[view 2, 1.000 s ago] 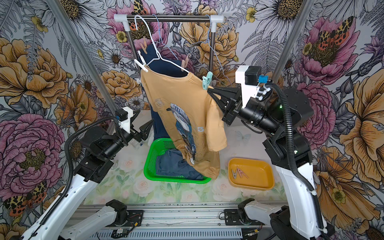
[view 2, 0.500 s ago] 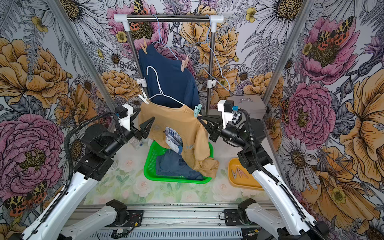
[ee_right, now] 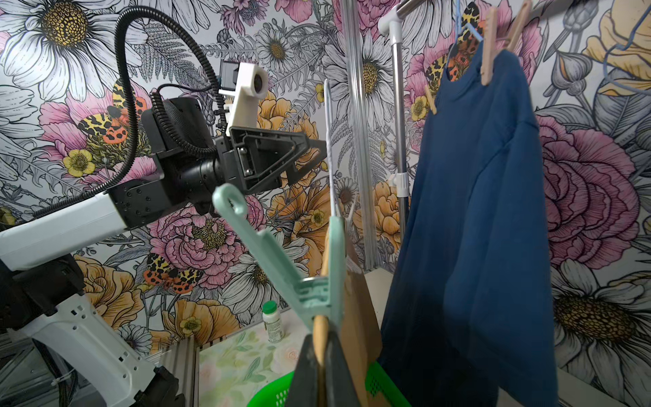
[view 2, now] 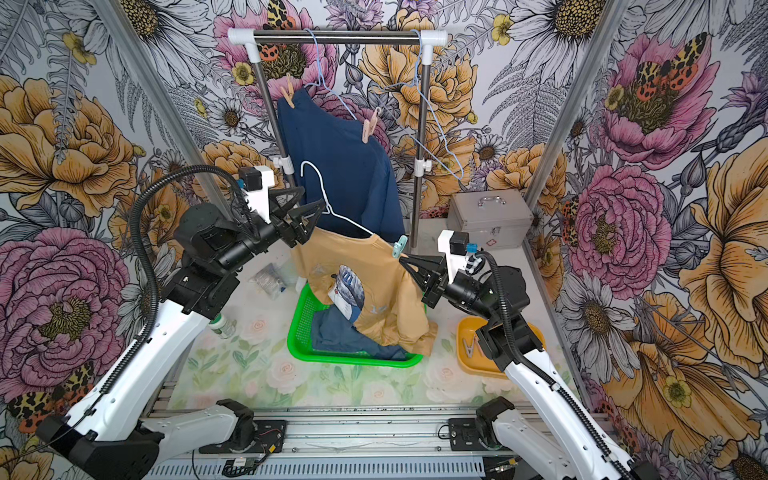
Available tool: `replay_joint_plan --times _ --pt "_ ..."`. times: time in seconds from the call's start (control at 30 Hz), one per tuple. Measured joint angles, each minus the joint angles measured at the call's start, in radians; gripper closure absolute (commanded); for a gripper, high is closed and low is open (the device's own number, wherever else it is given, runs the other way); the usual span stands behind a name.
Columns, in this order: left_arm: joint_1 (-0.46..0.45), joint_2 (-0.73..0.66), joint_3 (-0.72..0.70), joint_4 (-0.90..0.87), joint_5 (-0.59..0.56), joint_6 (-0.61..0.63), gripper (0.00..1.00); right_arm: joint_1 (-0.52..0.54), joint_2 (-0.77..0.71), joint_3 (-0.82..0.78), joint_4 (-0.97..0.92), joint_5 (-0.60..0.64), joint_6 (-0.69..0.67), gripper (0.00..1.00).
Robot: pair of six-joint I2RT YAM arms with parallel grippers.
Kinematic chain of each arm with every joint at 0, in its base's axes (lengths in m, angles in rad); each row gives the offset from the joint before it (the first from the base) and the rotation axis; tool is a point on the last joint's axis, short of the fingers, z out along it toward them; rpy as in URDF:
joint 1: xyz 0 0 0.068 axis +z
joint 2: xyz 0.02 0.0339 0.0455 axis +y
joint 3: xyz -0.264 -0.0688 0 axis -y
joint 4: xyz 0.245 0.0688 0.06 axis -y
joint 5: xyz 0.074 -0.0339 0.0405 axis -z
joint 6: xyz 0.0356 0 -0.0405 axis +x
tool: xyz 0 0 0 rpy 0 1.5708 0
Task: Remove the clothespins securing t-shirts to the hanger
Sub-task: Pick up the hanger from the clothes rail.
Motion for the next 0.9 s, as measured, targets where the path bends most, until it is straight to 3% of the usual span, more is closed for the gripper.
replay_joint_plan --times 0.1,0.4,0.57,0.7,0.83,0.9 --pt "-0.029 0.031 0.036 -0.006 0.008 0.001 0.28 0.000 0.001 -0.002 0.000 0.000 -0.010 1.00" --pt "-0.060 0.076 0.065 -0.010 0.010 0.000 0.64 0.000 0.002 -0.002 -0.010 -0.004 -0.050 1.00" --pt "-0.060 0.084 0.069 -0.016 -0.004 -0.003 0.97 0.000 -0.001 -0.002 -0.033 -0.004 -0.072 1.00" --pt "-0.065 0.083 0.070 -0.019 -0.012 0.008 1.00 0.000 -0.006 -0.002 -0.062 -0.004 -0.101 0.99" --pt "-0.068 0.080 0.070 -0.042 -0.021 0.052 1.00 0.002 0.000 0.006 -0.124 -0.003 -0.128 0.56" --pt "-0.071 0.076 0.071 -0.064 -0.040 0.088 1.00 0.002 0.011 0.026 -0.166 -0.003 -0.146 0.42"
